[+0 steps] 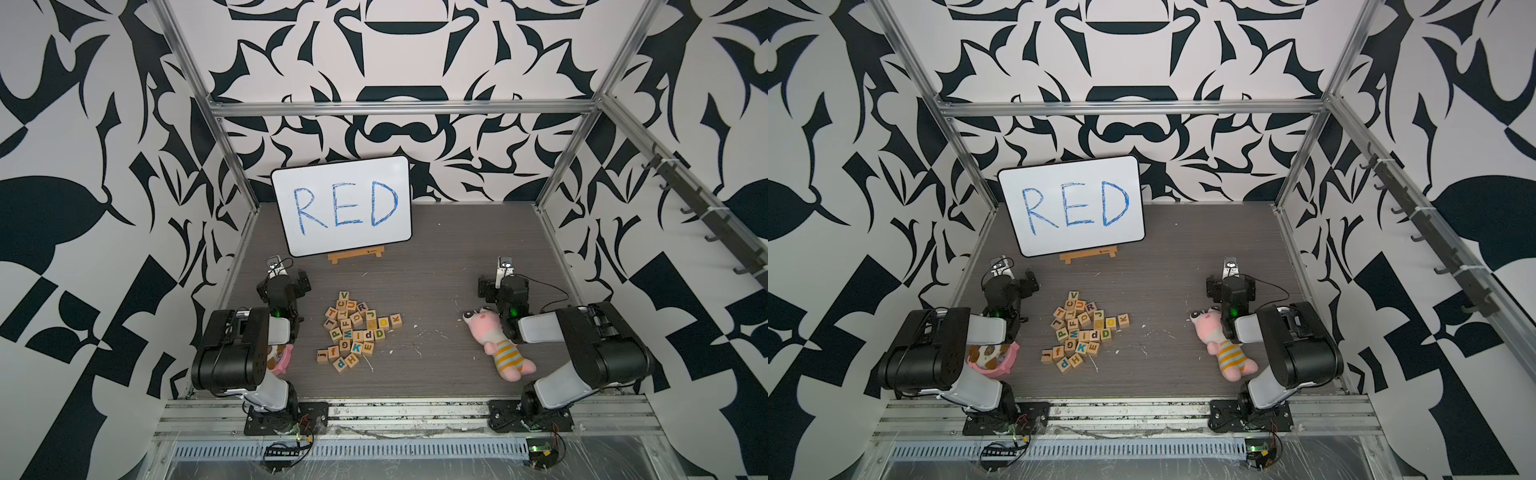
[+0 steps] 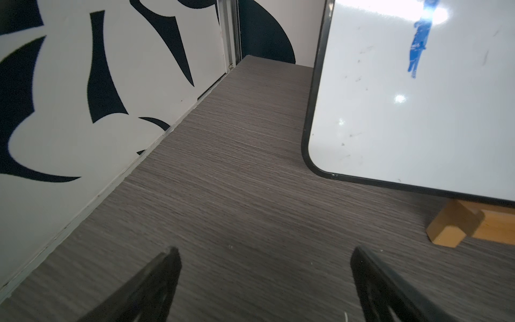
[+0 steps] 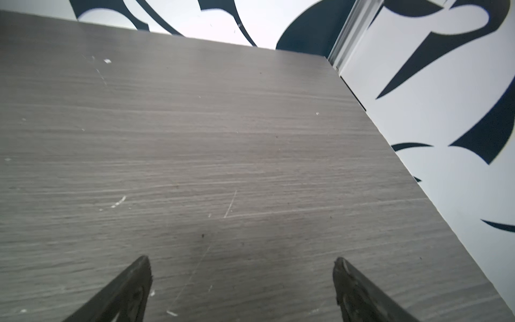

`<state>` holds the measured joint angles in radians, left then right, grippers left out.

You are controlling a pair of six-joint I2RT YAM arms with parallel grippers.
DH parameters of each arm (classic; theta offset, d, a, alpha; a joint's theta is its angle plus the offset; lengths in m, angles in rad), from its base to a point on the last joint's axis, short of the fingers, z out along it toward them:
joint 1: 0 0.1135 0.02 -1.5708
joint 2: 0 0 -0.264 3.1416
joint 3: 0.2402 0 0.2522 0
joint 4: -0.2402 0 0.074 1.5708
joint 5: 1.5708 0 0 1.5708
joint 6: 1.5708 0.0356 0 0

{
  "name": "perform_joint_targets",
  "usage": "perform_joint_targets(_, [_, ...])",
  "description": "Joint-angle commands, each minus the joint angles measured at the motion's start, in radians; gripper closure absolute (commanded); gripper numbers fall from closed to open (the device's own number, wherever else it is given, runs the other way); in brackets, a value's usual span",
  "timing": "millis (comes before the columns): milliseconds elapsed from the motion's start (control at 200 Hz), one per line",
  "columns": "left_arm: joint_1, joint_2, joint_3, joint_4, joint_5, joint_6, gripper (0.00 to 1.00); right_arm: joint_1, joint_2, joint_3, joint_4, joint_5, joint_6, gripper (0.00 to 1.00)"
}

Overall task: Assemble the uppercase word "red" with letter blocks
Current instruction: Pick up the letter block from the center of the board.

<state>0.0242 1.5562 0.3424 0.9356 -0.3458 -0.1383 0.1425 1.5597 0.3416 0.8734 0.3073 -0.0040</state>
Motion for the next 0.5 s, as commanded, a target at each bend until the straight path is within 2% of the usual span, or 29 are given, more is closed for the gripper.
perform_joint_targets(0, [0.0, -0.011, 0.019, -0.011, 0.008, -0.004, 0.0, -0.006, -0.004, 0.002, 0.069, -0.019, -0.007, 0.0])
perform_joint_targets(260, [0.0, -0.01, 0.018, -0.012, 0.008, -0.003, 0.01, -0.007, -0.006, 0.004, 0.06, -0.022, -0.006, 0.0])
perform_joint_targets(495, [0.0, -0.011, 0.011, 0.011, 0.027, 0.013, 0.0, 0.004, -0.063, -0.008, 0.047, 0.039, 0.001, 0.0])
